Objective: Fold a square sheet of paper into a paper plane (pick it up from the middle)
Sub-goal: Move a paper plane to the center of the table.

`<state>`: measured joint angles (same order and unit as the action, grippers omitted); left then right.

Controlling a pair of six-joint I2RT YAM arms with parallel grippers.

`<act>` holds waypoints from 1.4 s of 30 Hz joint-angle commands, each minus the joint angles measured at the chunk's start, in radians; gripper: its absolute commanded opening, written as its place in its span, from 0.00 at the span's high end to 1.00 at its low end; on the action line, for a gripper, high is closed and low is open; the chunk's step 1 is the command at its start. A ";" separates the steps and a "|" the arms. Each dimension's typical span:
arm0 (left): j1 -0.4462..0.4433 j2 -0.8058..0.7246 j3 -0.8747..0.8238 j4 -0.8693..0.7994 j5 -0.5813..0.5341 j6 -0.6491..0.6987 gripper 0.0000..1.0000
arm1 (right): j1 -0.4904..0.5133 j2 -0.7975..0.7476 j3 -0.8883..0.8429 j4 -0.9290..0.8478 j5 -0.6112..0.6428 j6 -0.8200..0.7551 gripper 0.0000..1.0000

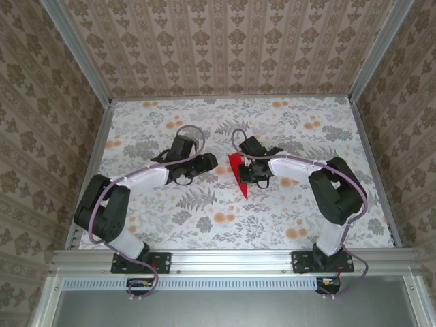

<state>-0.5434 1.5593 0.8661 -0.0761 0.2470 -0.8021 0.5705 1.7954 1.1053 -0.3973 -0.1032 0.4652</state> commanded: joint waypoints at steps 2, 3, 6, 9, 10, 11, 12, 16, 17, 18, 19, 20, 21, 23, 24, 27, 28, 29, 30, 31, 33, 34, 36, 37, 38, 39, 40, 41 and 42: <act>0.010 -0.073 0.008 -0.186 -0.197 0.054 0.17 | 0.006 0.017 0.023 -0.017 0.034 -0.008 0.86; 0.013 -0.085 0.003 -0.198 -0.219 0.054 0.14 | 0.006 0.017 0.025 -0.012 0.030 -0.007 0.83; 0.025 -0.114 -0.013 -0.214 -0.246 0.056 0.07 | 0.009 0.022 0.034 -0.008 0.024 -0.008 0.78; 0.035 -0.129 -0.025 -0.217 -0.253 0.052 0.00 | 0.017 0.033 0.046 -0.008 0.011 -0.007 0.76; 0.038 -0.134 -0.029 -0.217 -0.252 0.051 0.00 | 0.020 0.036 0.050 -0.009 0.010 -0.007 0.75; 0.042 -0.134 -0.032 -0.216 -0.251 0.051 0.00 | 0.023 0.038 0.053 -0.008 0.011 -0.006 0.75; 0.044 -0.135 -0.033 -0.217 -0.248 0.051 0.00 | 0.028 0.042 0.054 -0.006 0.012 -0.006 0.74; 0.048 -0.132 -0.035 -0.219 -0.245 0.049 0.00 | 0.041 0.062 0.069 -0.015 0.026 -0.005 0.74; 0.049 -0.131 -0.035 -0.219 -0.244 0.050 0.00 | 0.046 0.070 0.072 -0.018 0.033 -0.004 0.74; 0.051 -0.131 -0.035 -0.221 -0.242 0.049 0.00 | 0.050 0.075 0.075 -0.021 0.040 -0.004 0.74; 0.052 -0.132 -0.035 -0.221 -0.242 0.050 0.00 | 0.056 0.079 0.079 -0.024 0.049 -0.006 0.74; 0.052 -0.132 -0.037 -0.221 -0.241 0.051 0.00 | 0.061 0.085 0.083 -0.031 0.062 -0.007 0.74; 0.054 -0.131 -0.037 -0.221 -0.240 0.050 0.00 | 0.066 0.089 0.086 -0.035 0.073 -0.008 0.74; 0.055 -0.131 -0.039 -0.222 -0.239 0.049 0.00 | 0.073 0.098 0.090 -0.043 0.087 -0.009 0.74; 0.057 -0.130 -0.039 -0.221 -0.239 0.049 0.00 | 0.077 0.100 0.090 -0.045 0.093 -0.009 0.74; 0.057 -0.129 -0.040 -0.222 -0.237 0.048 0.00 | 0.087 0.108 0.094 -0.054 0.108 -0.009 0.74; 0.060 -0.127 -0.040 -0.224 -0.235 0.049 0.00 | 0.090 0.109 0.094 -0.055 0.113 -0.007 0.74; 0.061 -0.127 -0.039 -0.224 -0.235 0.046 0.00 | 0.091 0.112 0.097 -0.058 0.122 -0.005 0.74; 0.060 -0.125 -0.040 -0.226 -0.235 0.046 0.00 | 0.093 0.114 0.100 -0.065 0.132 -0.003 0.74; 0.062 -0.125 -0.040 -0.225 -0.232 0.045 0.00 | 0.094 0.117 0.105 -0.069 0.137 -0.003 0.74; 0.062 -0.126 -0.042 -0.225 -0.232 0.046 0.00 | 0.097 0.113 0.107 -0.073 0.141 -0.002 0.71; 0.064 -0.125 -0.044 -0.226 -0.231 0.045 0.00 | 0.096 0.110 0.107 -0.073 0.139 0.000 0.69; 0.065 -0.125 -0.045 -0.224 -0.229 0.045 0.00 | 0.097 0.094 0.101 -0.065 0.126 0.005 0.64; 0.063 -0.124 -0.045 -0.223 -0.228 0.046 0.00 | 0.096 0.087 0.099 -0.059 0.119 0.007 0.62; 0.064 -0.123 -0.046 -0.223 -0.229 0.043 0.00 | 0.097 0.082 0.100 -0.057 0.114 0.010 0.61; 0.065 -0.122 -0.047 -0.219 -0.226 0.042 0.00 | 0.097 0.079 0.101 -0.058 0.110 0.012 0.61; 0.065 -0.122 -0.050 -0.216 -0.221 0.041 0.00 | 0.097 0.080 0.104 -0.060 0.108 0.013 0.61; 0.065 -0.121 -0.051 -0.211 -0.215 0.042 0.00 | 0.097 0.078 0.105 -0.060 0.108 0.015 0.61; 0.065 -0.119 -0.052 -0.206 -0.210 0.042 0.00 | 0.096 0.078 0.103 -0.061 0.110 0.018 0.61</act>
<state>-0.4881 1.4445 0.8276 -0.2810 0.0235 -0.7628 0.6617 1.8862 1.1851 -0.4274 -0.0032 0.4717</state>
